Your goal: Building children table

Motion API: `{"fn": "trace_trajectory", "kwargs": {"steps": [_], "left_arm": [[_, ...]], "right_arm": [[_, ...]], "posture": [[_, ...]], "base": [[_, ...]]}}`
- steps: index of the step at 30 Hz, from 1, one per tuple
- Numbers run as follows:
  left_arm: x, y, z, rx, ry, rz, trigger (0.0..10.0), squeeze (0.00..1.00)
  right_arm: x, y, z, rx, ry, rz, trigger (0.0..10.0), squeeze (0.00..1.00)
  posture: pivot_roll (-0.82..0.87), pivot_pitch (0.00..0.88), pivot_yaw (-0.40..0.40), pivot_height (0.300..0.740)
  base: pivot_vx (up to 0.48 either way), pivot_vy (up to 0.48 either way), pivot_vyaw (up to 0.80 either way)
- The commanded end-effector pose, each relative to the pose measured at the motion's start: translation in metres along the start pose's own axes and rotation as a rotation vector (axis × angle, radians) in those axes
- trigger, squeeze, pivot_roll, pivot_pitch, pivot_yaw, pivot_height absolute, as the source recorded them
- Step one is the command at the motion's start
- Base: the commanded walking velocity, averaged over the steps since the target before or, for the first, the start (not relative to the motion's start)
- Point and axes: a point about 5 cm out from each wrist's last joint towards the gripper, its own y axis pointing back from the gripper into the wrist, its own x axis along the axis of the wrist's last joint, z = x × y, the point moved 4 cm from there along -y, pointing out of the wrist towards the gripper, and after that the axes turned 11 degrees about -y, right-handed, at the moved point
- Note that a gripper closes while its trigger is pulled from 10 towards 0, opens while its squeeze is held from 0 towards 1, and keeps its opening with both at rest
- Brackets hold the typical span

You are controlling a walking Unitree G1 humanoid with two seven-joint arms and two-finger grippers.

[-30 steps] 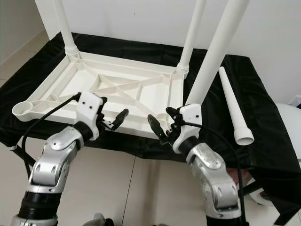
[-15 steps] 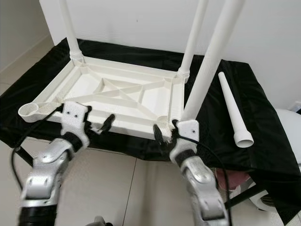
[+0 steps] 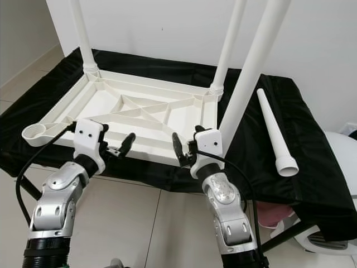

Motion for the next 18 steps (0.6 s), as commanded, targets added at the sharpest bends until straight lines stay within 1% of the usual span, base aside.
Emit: {"fn": "trace_trajectory", "kwargs": {"steps": [1,4,8,11,18], "left_arm": [[-0.008,0.002,-0.021,0.28,-0.005,-0.067,10.0,0.0],[-0.011,0.003,-0.018,0.275,0.0,-0.078,10.0,0.0],[-0.009,0.002,-0.007,0.24,0.008,-0.072,10.0,0.0],[-0.009,0.002,-0.007,0.241,0.003,-0.068,10.0,0.0],[-0.004,-0.001,-0.004,0.214,-0.026,-0.046,10.0,0.0]], "right_arm": [[-0.002,-0.002,-0.002,0.006,0.014,0.004,10.0,0.0],[-0.002,-0.003,-0.003,0.009,0.017,0.005,10.0,0.0],[-0.003,-0.008,-0.006,0.016,0.021,0.013,10.0,0.0],[-0.003,-0.01,-0.011,0.034,0.021,0.016,10.0,0.0],[-0.004,-0.013,-0.013,0.028,0.006,0.025,10.0,0.0]], "posture": [[0.04,0.021,-0.061,0.74],[0.04,0.021,-0.061,0.74],[0.05,0.028,-0.069,0.74],[0.05,0.028,-0.061,0.74],[0.06,0.031,-0.052,0.74]], "base": [[0.0,0.0,0.0],[0.0,0.0,0.0],[0.0,0.0,0.0],[0.0,0.0,0.0],[0.0,0.0,0.0]]}}
